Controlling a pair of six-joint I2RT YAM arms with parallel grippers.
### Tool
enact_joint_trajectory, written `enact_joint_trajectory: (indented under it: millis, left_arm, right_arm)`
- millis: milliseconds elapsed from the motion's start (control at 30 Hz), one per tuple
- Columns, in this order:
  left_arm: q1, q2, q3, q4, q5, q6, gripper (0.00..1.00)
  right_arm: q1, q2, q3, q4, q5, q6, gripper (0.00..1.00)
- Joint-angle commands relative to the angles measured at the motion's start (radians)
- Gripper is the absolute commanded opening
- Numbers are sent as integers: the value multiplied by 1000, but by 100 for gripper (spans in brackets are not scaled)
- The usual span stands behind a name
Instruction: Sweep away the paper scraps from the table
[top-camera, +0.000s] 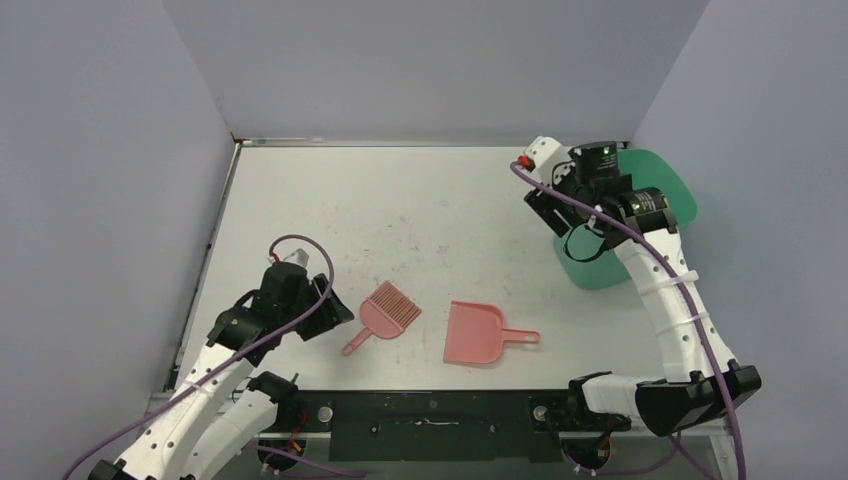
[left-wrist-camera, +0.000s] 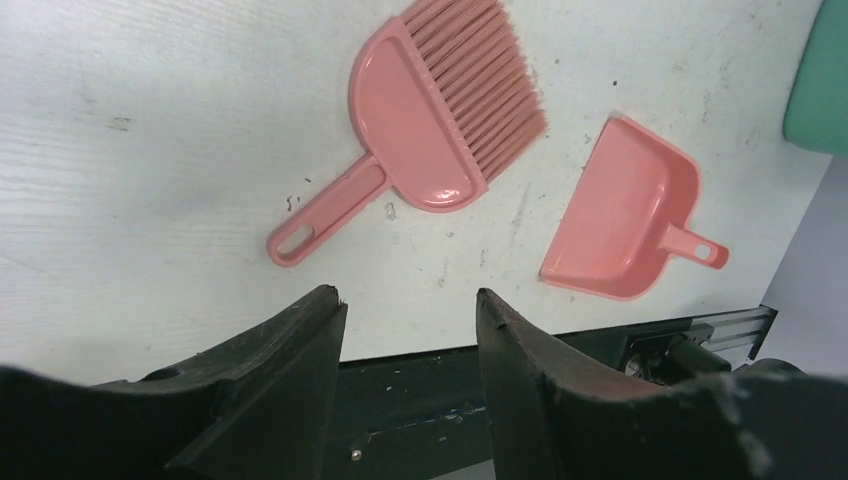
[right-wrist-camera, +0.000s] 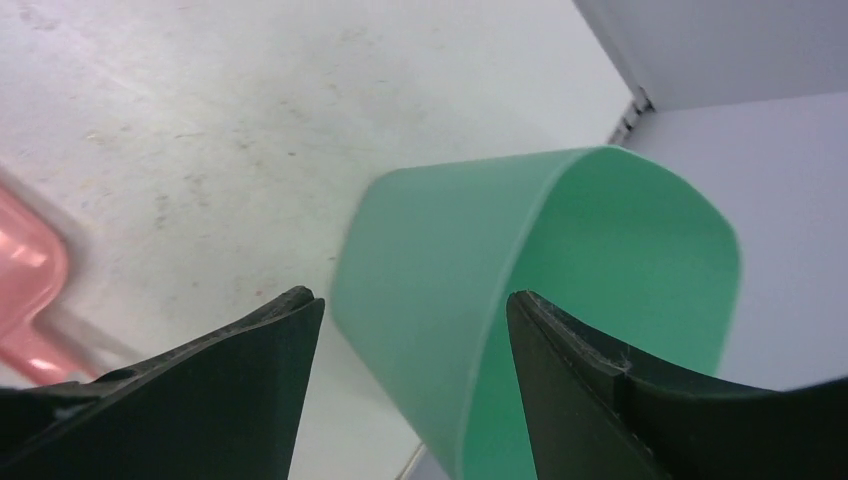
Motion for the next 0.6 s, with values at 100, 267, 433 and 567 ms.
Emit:
enact_joint_trajectory:
  millis: [100,267,433,567]
  left_arm:
    - [-5,49,269,-121,-159,156,49]
    - [-6,177,298,32,-183,275,48]
    - [-8,308,263,162,-117,347,45]
    - [-8,321,178,280,-97,372,45]
  right_arm:
    - [-219,31,93,-42,84,-107,66]
    - [-366,28,77,-55,1,-190,63]
    - [-418,82,87,-175,-167,-198,50]
    - [-418,99,134,-186,-205,-155,49]
